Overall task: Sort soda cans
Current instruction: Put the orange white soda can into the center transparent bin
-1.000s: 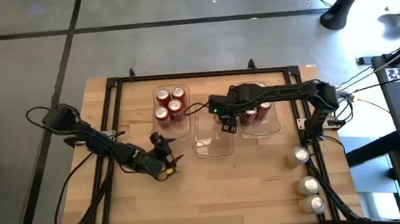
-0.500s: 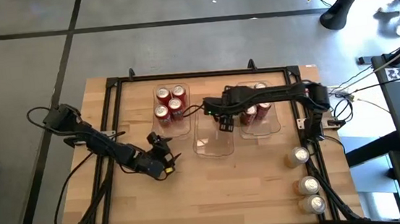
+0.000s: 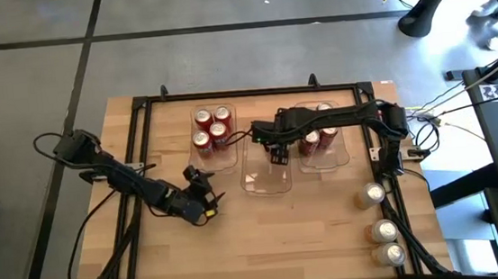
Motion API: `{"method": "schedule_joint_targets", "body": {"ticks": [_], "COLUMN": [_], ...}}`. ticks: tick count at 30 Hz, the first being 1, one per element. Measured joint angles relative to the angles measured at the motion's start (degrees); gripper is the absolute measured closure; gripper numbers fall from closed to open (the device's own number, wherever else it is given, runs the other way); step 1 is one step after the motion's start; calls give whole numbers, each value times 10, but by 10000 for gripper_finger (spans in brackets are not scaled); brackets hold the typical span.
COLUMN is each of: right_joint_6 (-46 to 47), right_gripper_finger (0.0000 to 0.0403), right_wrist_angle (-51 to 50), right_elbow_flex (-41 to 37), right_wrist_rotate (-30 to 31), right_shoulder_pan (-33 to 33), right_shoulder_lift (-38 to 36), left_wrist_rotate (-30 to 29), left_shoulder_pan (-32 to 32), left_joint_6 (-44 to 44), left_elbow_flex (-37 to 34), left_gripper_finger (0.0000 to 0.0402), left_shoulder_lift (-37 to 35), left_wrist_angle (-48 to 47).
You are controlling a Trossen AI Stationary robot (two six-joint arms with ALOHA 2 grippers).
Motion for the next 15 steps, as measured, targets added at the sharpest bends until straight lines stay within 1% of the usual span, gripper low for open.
{"method": "schedule_joint_targets", "body": {"ticks": [5,15], "right_joint_6": [3,14], "right_gripper_finger": [54,50], "right_wrist_angle": [8,6], "right_elbow_flex": [0,0], "right_wrist_rotate": [-2,0], "right_shoulder_pan": [0,1], "right_shoulder_lift": [0,-1], "left_wrist_rotate": [1,11], "left_shoulder_pan": [-3,-4], "left_joint_6": [-1,-12], "left_elbow_flex": [0,1], "left_gripper_finger": [54,54], "left_shoulder_lift": [0,0], "left_wrist_angle": [1,0]}}
